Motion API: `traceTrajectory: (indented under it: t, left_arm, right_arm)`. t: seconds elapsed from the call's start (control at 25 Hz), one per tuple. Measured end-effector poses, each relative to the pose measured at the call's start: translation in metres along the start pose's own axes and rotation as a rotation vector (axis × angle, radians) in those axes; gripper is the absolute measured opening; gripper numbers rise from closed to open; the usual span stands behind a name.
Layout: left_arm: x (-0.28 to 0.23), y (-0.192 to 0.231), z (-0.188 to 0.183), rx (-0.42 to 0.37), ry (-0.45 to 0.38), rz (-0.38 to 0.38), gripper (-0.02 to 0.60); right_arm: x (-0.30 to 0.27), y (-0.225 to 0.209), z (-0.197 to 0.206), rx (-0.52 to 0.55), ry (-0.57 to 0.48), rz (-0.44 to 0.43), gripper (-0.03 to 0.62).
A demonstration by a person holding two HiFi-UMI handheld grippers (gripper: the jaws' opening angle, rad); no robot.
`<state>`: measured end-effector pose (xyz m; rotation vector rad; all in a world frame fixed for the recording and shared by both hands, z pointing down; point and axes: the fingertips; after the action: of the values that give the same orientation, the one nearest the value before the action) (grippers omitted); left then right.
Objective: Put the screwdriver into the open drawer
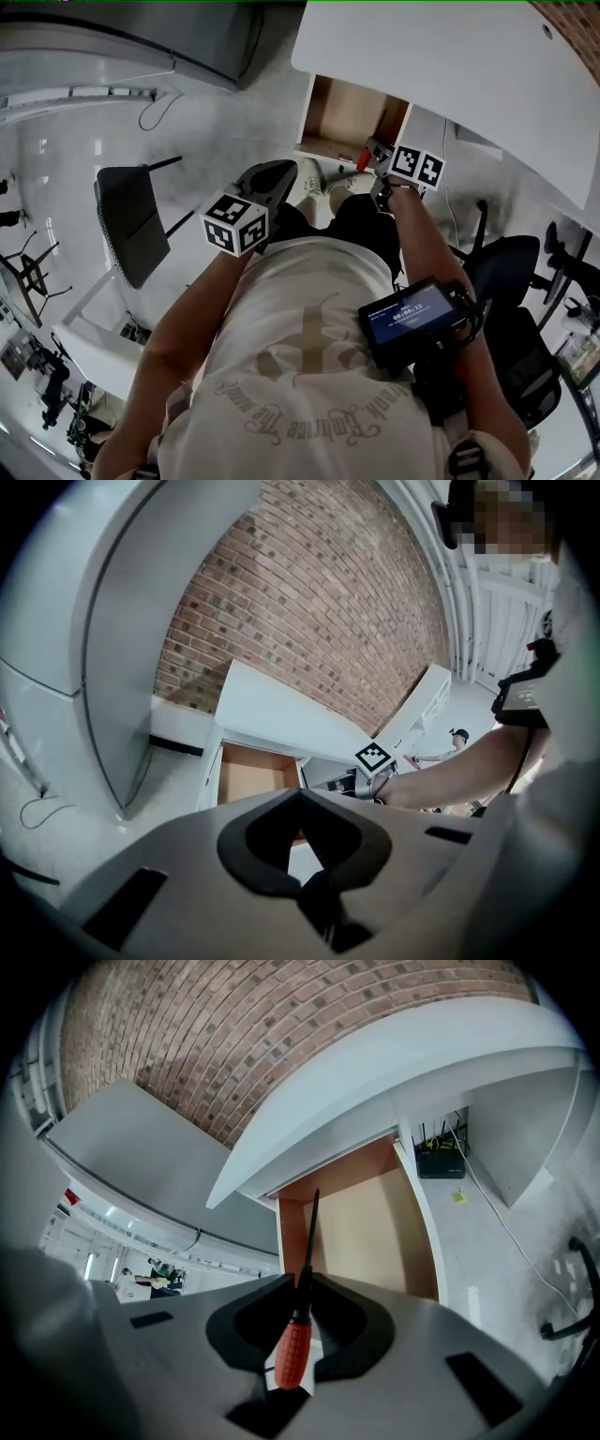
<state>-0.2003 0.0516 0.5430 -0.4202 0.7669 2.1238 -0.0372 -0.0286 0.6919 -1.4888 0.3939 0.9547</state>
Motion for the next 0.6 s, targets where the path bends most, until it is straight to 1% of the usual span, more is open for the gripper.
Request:
traceTrajectory:
  t: [0.24,0.4,0.6]
  left_arm:
    - [-0.011,0.010,0.018,0.028,0.023,-0.012,0.020]
    - [-0.019,0.004,0.031,0.064,0.042,-0.008,0.020]
    - [-0.029,-0.001,0.043,0.092,0.047,-0.008,0.020]
  right_arm:
    - [-0.033,-0.008,-0.007,-0.008,0.016,0.003,0.069]
    - [-0.043,-0.021,-0.007,-0.019,0.038,0.026,0.069]
    - [-0.057,-0.028,-0.011,-0.021,0.049,0.023,0.069]
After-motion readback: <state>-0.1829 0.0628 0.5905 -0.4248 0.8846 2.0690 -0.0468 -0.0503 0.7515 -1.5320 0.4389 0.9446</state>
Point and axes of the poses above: the fingertips, and each gripper's own axes: x backward along the fingers, y to its left, z out of its underside, and after that the axes turned 12 degrees about -x, right-handed
